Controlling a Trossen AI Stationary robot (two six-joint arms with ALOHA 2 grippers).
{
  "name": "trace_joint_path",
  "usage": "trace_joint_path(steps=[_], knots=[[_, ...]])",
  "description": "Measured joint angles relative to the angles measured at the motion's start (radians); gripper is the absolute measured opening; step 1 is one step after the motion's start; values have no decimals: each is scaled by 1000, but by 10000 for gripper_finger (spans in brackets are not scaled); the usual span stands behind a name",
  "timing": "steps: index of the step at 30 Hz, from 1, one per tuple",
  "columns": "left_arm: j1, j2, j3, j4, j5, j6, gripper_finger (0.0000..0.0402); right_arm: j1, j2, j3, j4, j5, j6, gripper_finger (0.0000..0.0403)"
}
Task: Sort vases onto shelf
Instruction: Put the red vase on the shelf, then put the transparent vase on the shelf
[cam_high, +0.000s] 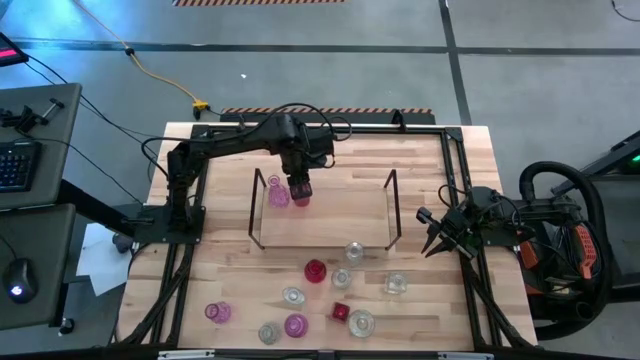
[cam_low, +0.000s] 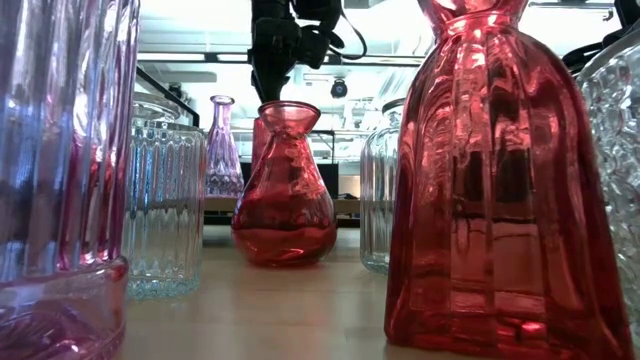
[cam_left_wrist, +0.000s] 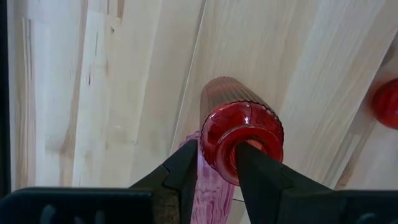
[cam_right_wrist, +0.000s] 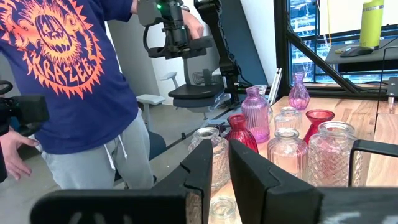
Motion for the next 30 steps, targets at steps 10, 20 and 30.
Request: trace_joint_path(steps=[10, 20, 30], knots=[[-6, -3, 187, -40, 0, -19, 99, 0, 0, 0, 0, 0, 0, 48], [-136, -3, 367, -105, 80, -124, 99, 0, 0, 0, 0, 0, 0, 48], [-433, -2, 368, -106, 78, -271, 99, 0, 0, 0, 0, 0, 0, 48]])
